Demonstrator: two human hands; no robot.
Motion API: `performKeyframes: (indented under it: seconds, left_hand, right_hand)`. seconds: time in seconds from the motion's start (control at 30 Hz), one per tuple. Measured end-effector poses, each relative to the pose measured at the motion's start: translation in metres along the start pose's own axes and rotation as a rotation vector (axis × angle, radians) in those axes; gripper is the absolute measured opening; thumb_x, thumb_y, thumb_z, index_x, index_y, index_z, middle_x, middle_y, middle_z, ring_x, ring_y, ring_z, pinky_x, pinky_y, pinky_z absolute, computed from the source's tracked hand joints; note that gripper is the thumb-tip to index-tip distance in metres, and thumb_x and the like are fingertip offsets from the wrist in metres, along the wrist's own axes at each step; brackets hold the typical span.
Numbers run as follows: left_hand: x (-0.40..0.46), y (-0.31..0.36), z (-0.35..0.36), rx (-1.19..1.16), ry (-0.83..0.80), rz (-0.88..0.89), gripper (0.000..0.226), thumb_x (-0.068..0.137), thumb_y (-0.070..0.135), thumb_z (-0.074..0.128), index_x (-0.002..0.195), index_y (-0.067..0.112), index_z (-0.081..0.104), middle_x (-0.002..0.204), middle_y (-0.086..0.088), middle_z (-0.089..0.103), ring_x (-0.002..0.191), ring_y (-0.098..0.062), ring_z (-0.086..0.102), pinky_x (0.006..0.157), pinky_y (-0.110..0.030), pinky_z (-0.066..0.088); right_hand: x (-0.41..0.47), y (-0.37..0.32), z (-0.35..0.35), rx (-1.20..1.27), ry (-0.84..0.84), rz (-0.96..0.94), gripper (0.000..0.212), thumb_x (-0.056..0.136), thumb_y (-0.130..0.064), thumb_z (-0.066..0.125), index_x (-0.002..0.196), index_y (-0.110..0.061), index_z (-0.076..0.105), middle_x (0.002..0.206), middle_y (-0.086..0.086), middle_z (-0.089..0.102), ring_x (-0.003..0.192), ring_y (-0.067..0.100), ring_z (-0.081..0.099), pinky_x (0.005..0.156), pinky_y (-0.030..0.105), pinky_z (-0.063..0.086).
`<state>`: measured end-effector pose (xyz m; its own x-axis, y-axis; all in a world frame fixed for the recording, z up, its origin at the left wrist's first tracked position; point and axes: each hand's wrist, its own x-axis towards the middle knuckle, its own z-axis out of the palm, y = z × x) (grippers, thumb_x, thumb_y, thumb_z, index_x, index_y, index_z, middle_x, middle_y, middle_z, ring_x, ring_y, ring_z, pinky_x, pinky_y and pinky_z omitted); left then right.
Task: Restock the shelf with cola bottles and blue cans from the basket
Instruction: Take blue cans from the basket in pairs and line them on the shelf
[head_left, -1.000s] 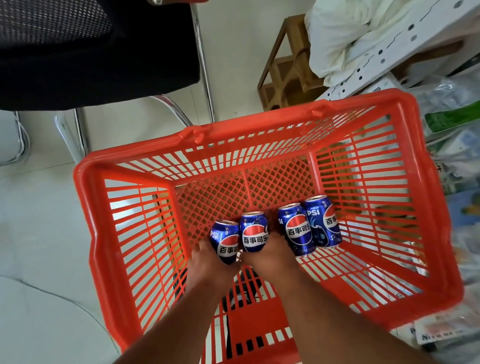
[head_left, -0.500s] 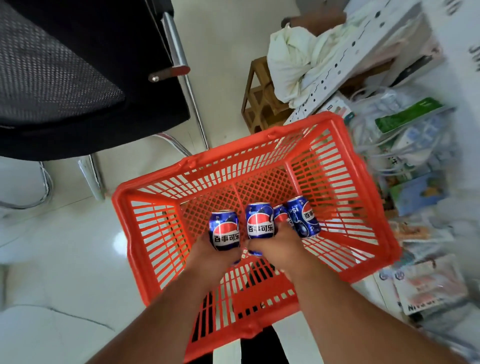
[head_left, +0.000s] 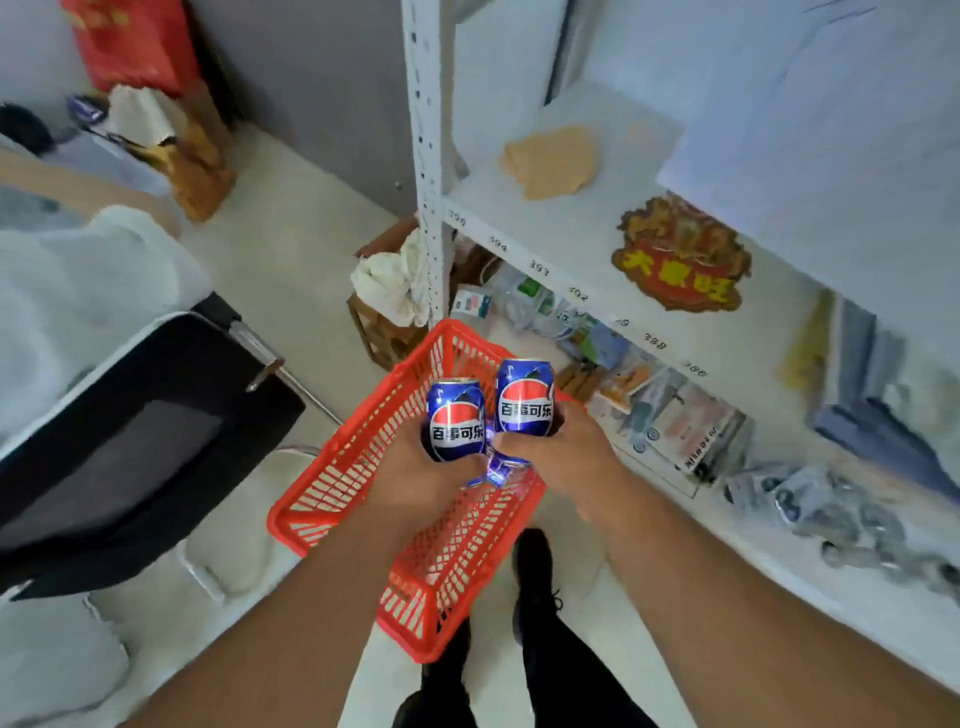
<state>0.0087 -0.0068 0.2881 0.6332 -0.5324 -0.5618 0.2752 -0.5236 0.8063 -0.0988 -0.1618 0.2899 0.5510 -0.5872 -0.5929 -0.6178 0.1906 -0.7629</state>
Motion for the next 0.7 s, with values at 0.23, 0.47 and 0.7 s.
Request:
performKeyframes:
  seconds: [0.23, 0.47, 0.7]
  left_hand:
    - [-0.046, 0.061, 0.033, 0.154, -0.245, 0.176, 0.042, 0.079, 0.004, 0.089, 0.102, 0.029, 0.064, 0.094, 0.01, 0.072, 0.072, 0.005, 0.07, 0.055, -0.008, 0.051]
    - [-0.094, 0.099, 0.112, 0.268, -0.485, 0.28, 0.056, 0.08, 0.006, 0.088, 0.125, 0.023, 0.059, 0.103, 0.011, 0.07, 0.089, -0.001, 0.067, 0.059, -0.009, 0.051]
    - [-0.174, 0.103, 0.219, 0.45, -0.754, 0.402, 0.059, 0.076, 0.018, 0.093, 0.126, 0.027, 0.063, 0.111, 0.009, 0.074, 0.096, -0.003, 0.07, 0.071, -0.015, 0.051]
  right_hand:
    - [-0.103, -0.006, -0.057, 0.15, 0.273, -0.046, 0.03, 0.074, -0.014, 0.093, 0.094, -0.031, 0.078, 0.085, -0.013, 0.081, 0.08, 0.006, 0.077, 0.074, 0.023, 0.058]
    - [-0.201, 0.032, -0.13, 0.28, 0.578, -0.039, 0.034, 0.074, -0.02, 0.093, 0.09, -0.036, 0.067, 0.098, -0.009, 0.077, 0.093, 0.01, 0.073, 0.09, 0.033, 0.058]
    - [-0.318, 0.114, -0.178, 0.506, 0.887, -0.002, 0.032, 0.075, -0.016, 0.092, 0.098, -0.029, 0.073, 0.095, -0.007, 0.079, 0.091, 0.012, 0.075, 0.072, 0.022, 0.054]
